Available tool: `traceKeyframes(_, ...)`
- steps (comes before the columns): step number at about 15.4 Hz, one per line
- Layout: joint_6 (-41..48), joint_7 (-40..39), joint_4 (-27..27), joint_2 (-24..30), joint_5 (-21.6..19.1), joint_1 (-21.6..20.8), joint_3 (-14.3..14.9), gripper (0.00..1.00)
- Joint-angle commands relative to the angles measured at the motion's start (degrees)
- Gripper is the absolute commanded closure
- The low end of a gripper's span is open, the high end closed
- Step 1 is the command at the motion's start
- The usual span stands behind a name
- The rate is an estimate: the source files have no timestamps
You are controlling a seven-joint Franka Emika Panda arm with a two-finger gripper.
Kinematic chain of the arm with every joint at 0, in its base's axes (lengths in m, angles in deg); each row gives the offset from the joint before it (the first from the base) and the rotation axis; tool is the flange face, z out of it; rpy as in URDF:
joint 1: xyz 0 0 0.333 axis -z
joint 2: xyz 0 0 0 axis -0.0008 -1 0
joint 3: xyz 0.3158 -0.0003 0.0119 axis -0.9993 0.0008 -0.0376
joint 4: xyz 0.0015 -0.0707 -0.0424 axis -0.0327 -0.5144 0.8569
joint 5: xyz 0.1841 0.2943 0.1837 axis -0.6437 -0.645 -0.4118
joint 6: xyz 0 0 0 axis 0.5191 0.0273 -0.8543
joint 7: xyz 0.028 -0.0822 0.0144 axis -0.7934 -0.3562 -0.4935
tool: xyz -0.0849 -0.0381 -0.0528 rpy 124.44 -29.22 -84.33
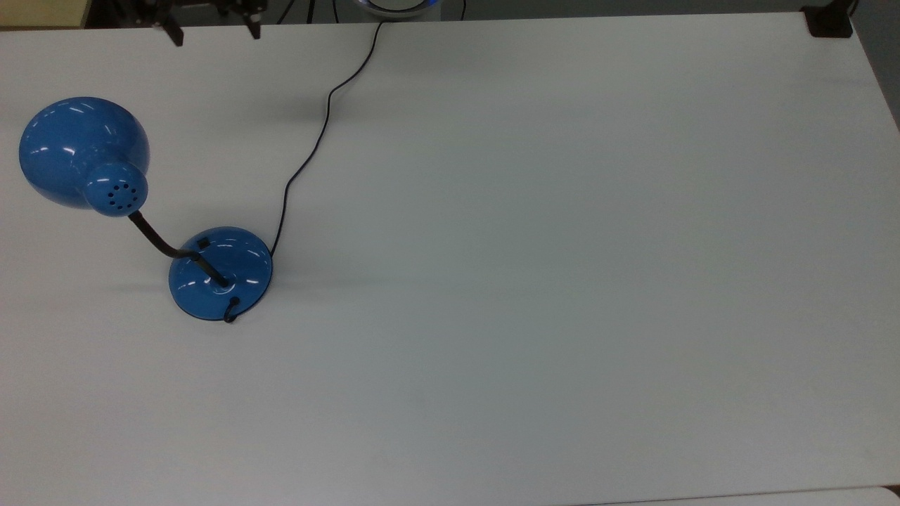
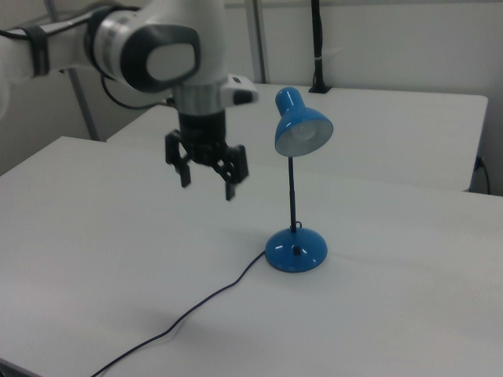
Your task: Turn off the lamp
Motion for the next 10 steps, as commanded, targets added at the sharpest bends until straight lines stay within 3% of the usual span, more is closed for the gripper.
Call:
traceKeyframes(1,0.87,15.19,1.94,1.51,0.31,-7.93,0.61,0.00)
traceKeyframes(3,-1.49,18.14,2.21,1.60,2.58,-11.55,0.61,0.00)
traceKeyframes(5,-5.36,17.97,2.12,1.43,3.12,-11.56,0.52,0.00)
traceKeyframes(10,-5.47,18.05,2.12,1.34,3.04,-11.29,0.34,0.00)
